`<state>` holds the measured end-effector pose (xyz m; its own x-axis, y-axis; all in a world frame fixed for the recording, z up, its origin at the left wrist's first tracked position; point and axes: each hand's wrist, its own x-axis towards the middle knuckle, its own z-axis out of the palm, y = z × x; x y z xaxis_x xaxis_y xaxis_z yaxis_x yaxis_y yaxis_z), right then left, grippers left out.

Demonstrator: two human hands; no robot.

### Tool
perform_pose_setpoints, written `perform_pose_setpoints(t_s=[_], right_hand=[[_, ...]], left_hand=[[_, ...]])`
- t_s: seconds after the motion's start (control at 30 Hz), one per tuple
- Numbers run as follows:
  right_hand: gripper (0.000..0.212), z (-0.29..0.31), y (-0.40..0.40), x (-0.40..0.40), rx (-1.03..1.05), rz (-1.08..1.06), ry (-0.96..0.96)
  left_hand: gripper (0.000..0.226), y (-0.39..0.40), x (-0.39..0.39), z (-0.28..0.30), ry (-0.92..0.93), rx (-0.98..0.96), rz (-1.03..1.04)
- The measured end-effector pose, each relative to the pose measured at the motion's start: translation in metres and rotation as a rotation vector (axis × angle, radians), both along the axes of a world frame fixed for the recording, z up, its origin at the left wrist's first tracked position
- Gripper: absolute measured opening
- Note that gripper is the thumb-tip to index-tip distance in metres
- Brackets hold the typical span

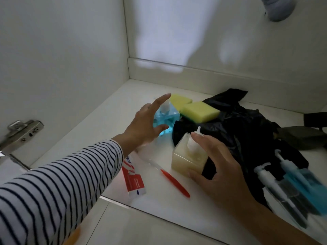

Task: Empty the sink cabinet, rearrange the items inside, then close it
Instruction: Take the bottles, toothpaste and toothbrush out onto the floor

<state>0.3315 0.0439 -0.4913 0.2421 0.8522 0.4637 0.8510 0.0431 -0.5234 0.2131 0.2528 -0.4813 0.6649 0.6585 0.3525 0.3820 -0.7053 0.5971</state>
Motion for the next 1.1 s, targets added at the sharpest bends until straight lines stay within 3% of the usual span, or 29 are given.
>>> perform_pose_setpoints(t_s=[0.33, 0.5, 0.63, 0.93, 1.1], right_hand=[[0.073, 0.048, 0.02, -0.03, 0.192, 0.102, 0.041], [0.068, 0.061, 0.027, -0.068, 0.268, 0.28, 0.069], [0.071, 0.055, 0.032, -0.111, 0.246, 0.441, 0.166], [0.067, 0.03, 0.021, -0.209, 0.155, 0.779, 0.231], [0.063, -0.002, -0.01, -0.264, 0.092, 0.846, 0.274]], left_hand=[[0.086, -0.007, -0.049, 0.04, -0.163, 0.041, 0.041], [0.084, -0.034, -0.118, 0.079, -0.303, 0.046, 0.134], [0.083, -0.068, -0.2, 0.086, -0.262, 0.032, 0.241], [0.078, -0.19, -0.35, 0.05, -0.248, -0.038, 0.597], [0.077, -0.266, -0.414, 0.004, -0.252, -0.094, 0.774]])
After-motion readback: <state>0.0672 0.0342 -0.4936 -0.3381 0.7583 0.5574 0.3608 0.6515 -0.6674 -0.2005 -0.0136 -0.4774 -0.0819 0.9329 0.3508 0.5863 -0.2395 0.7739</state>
